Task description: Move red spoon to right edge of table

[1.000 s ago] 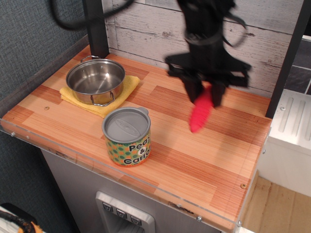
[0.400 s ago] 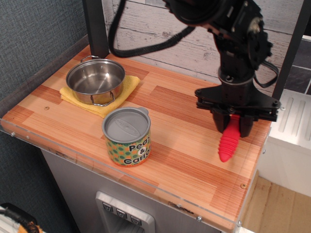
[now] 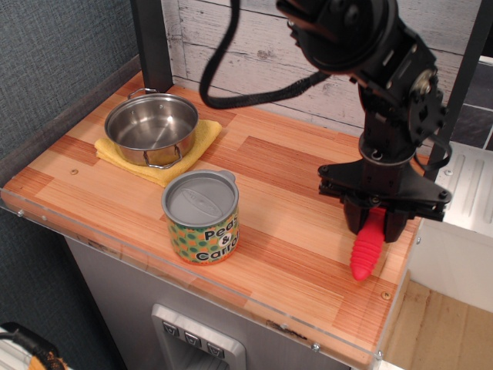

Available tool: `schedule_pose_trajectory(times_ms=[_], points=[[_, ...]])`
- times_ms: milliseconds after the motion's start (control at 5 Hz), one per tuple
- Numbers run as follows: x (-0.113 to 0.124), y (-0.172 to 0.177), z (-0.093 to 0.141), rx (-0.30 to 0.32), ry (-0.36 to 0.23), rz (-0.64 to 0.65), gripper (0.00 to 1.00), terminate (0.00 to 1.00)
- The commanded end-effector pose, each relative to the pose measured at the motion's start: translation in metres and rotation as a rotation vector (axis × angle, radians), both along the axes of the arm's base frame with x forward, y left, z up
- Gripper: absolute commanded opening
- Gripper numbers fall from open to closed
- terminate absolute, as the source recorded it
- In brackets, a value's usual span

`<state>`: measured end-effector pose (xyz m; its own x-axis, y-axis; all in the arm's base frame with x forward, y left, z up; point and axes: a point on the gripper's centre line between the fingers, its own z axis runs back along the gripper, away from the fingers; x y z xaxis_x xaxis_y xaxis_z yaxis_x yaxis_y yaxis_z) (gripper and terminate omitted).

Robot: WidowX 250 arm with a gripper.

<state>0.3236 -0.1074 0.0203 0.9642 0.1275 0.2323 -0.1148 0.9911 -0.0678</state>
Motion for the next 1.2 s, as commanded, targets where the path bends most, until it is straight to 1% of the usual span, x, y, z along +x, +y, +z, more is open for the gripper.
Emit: schedule_pose_trajectory(times_ms=[0, 200, 400, 600, 800, 1000], points=[[-0.017, 0.005, 0.012, -0.015, -0.067, -0.013, 0.00, 0.00], [-0.017, 0.009, 0.019, -0.031, -0.083, 0.000, 1.00, 0.00], [-0.018, 0.016, 0.034, -0.067, -0.111, 0.009, 1.00, 0.00], [-0.018, 0.018, 0.050, -0.057, -0.152, 0.034, 1.00, 0.00], [-0.020, 0.026, 0.068, -0.043, -0.140, 0.067, 1.00, 0.00], [-0.030, 0.048, 0.081, 0.010, -0.070, 0.000, 1.00, 0.00]])
